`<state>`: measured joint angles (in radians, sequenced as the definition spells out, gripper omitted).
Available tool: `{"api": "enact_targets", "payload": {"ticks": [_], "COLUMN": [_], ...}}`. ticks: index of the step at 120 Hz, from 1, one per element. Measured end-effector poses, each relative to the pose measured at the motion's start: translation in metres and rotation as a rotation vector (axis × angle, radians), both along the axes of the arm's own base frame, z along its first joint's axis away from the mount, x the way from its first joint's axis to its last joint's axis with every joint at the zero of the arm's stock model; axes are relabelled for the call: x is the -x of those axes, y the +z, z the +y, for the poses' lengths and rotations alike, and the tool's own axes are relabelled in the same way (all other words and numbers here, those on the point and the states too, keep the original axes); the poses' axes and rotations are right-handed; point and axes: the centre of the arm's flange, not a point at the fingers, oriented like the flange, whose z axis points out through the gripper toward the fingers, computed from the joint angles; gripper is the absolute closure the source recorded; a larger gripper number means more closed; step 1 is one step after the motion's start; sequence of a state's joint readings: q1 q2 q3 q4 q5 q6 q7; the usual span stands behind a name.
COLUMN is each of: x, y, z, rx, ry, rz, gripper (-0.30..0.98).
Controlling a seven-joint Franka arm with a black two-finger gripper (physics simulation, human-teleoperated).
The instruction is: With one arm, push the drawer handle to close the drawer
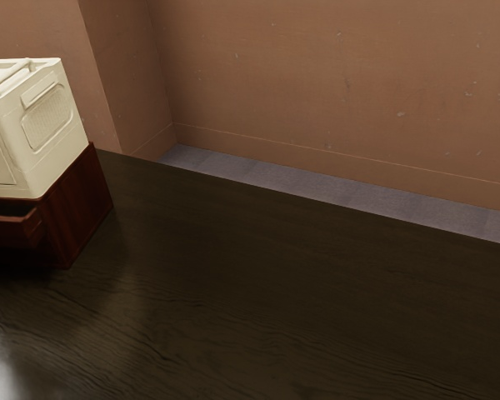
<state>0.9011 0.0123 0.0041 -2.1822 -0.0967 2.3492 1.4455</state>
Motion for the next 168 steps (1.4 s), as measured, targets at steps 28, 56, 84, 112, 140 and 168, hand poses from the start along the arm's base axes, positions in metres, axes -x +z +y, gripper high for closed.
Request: {"api": "enact_targets", "payload": {"ticks": [28, 56, 84, 112, 140, 168], "x": [-0.008, -0.016, -0.028, -0.039, -0.044, -0.044], "y": [-0.001, -0.004, -0.008, -0.002, -0.001, -0.002], "z": [0.006, 0.010, 0.010, 0.012, 0.012, 0.015], "rx": [-0.005, -0.029, -0.056, -0.086, -0.102, -0.114], "ry": [-0.002, -0.003, -0.012, -0.019, -0.027, -0.023], "rz": [-0.001, -0.018, -0.045, -0.070, -0.080, -0.088], "gripper": [0.79, 0.79, 0.78, 0.78, 0.78, 0.81]}}
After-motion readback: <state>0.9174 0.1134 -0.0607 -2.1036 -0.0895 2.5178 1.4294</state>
